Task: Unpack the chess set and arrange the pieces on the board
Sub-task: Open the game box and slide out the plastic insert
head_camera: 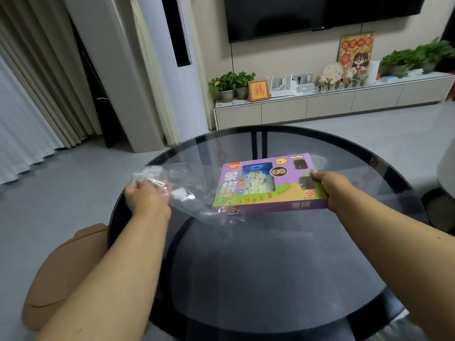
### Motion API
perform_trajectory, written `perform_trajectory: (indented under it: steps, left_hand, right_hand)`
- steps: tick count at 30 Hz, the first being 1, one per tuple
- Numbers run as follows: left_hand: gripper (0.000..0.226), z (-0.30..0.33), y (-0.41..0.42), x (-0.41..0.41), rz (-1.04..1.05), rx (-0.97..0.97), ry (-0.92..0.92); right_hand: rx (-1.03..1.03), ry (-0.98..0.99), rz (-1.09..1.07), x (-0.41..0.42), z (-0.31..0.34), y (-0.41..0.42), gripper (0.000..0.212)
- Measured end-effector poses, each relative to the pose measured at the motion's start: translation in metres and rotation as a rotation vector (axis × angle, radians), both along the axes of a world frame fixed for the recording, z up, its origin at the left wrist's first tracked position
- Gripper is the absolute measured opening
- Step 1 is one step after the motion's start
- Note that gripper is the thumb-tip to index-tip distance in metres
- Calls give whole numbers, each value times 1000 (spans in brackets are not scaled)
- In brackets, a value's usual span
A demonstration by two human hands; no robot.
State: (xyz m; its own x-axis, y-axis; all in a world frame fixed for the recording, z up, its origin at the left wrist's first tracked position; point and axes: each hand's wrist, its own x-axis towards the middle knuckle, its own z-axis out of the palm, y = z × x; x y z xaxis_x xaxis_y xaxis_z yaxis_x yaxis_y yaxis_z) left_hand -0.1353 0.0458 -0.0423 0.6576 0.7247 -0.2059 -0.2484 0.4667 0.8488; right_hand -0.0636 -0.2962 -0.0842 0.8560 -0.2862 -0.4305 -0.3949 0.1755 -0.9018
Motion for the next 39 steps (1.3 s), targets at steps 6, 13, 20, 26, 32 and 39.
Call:
perform_trajectory:
  steps: [6, 13, 20, 26, 32, 39]
  left_hand:
    - [20, 49, 36, 4, -72, 61, -312]
    - [18, 81, 53, 4, -347, -89, -497]
    - [31, 63, 70, 18, -529, -112, -460]
    - [38, 42, 111, 29, -544, 39, 35]
    - [67, 6, 136, 45, -377, 600, 252]
    - [62, 0, 157, 85, -176, 892, 231]
  right_hand:
    - [-453, 89, 120, -1, 0, 8, 12]
    - [-920, -316, 163, -1, 40, 76, 34]
    - [11, -323, 778, -11, 74, 189, 18]
    - [245, -328, 561, 9, 57, 235, 44]
    - [-11, -358, 490, 48, 45, 268, 51]
    - [-131, -500, 435, 84, 30, 300, 57]
